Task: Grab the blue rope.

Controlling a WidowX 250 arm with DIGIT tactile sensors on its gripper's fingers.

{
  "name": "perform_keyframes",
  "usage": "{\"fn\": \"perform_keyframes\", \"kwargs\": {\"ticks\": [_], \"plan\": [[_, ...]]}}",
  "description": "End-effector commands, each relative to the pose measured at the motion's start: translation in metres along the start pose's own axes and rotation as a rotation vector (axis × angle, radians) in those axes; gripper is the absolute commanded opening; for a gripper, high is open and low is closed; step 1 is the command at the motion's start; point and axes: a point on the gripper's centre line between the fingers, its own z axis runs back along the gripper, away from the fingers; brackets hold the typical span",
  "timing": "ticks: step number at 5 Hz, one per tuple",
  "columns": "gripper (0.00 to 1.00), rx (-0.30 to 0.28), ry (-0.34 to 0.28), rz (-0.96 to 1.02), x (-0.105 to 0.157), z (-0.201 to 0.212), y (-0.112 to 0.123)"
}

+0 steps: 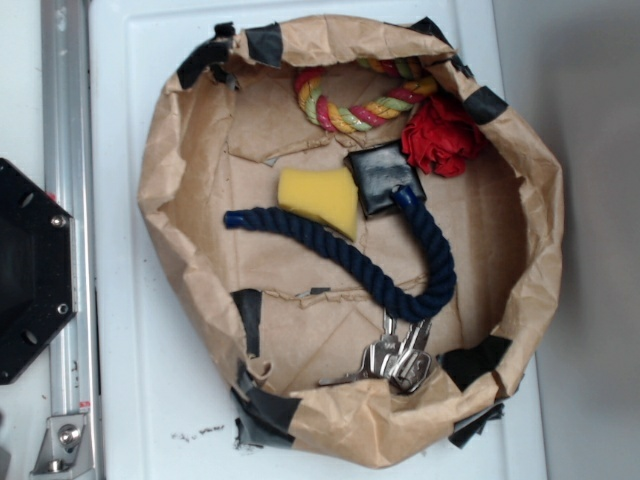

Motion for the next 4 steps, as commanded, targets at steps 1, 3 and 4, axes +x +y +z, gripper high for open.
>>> {"fn": "perform_keyframes", "kwargs": {"ticks": [1, 3, 4], "plan": [[1.0, 0.0, 0.0, 0.0, 0.0, 0.0, 0.0], [1.0, 0.041, -0.111, 0.311, 0.09, -0.074, 0.015], [1.0, 0.054, -0.149, 0.314, 0.138, -0.104, 0.003]]}}
